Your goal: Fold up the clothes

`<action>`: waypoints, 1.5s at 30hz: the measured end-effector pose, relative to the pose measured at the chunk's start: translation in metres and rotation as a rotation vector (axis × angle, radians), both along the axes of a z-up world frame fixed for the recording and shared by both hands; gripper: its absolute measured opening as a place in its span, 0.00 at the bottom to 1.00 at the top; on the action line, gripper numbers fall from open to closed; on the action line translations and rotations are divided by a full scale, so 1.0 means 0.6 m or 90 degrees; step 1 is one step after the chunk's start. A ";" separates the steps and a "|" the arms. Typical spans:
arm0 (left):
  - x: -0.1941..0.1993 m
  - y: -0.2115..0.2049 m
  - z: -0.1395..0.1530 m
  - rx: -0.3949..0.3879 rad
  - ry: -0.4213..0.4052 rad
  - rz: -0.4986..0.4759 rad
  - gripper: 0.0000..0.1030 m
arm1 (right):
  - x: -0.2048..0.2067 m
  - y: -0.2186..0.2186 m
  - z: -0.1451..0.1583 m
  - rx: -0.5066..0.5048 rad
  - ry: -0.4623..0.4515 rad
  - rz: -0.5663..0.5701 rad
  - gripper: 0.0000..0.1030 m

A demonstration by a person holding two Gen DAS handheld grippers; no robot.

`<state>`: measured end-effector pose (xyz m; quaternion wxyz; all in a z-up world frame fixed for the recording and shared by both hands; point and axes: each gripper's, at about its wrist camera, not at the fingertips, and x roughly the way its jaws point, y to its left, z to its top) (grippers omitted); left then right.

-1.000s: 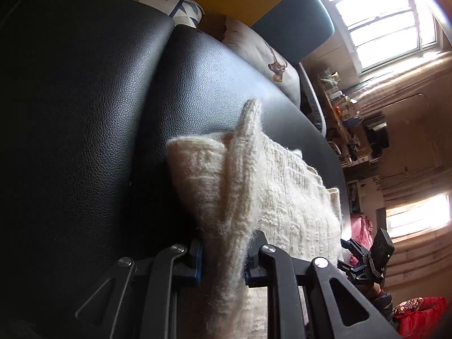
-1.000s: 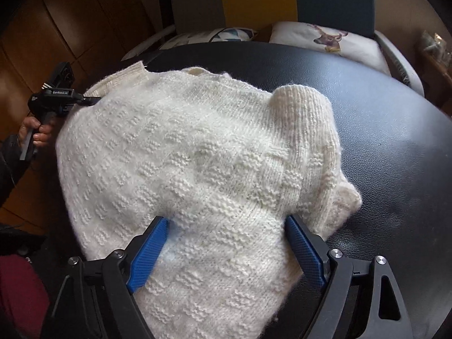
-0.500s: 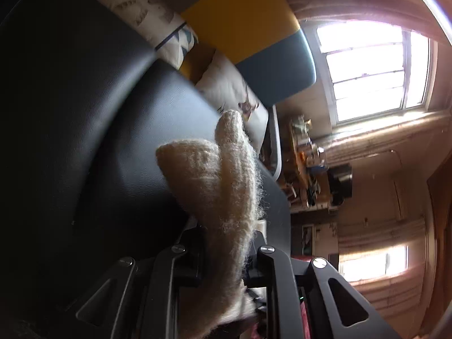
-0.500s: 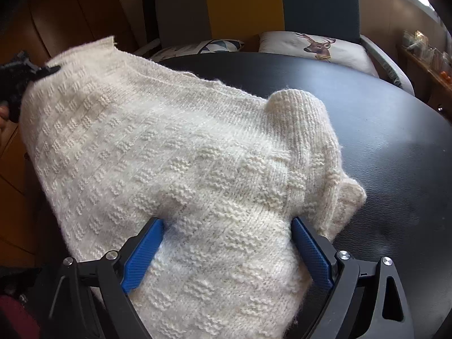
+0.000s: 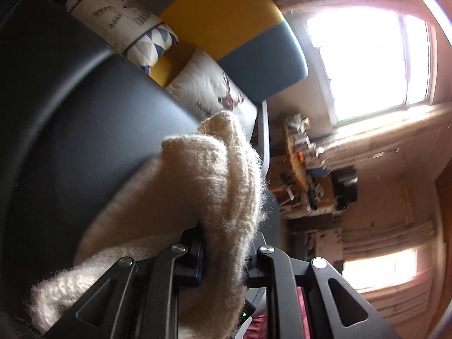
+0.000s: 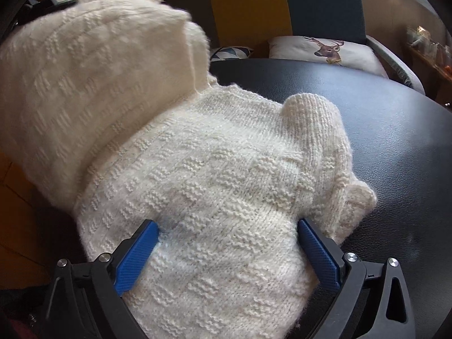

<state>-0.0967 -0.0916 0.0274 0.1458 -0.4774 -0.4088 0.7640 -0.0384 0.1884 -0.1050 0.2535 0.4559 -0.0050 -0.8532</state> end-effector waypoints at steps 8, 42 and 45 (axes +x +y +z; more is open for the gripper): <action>0.012 0.140 -0.085 -0.069 -0.073 -0.058 0.16 | 0.005 0.038 0.006 -0.097 0.036 0.029 1.00; 0.040 0.217 -0.088 0.176 -0.160 -0.248 0.35 | 0.178 0.130 -0.002 -0.172 0.041 -0.001 0.99; 0.039 0.154 -0.059 0.164 -0.088 -0.237 0.35 | 0.226 0.149 0.028 -0.164 0.064 -0.007 0.99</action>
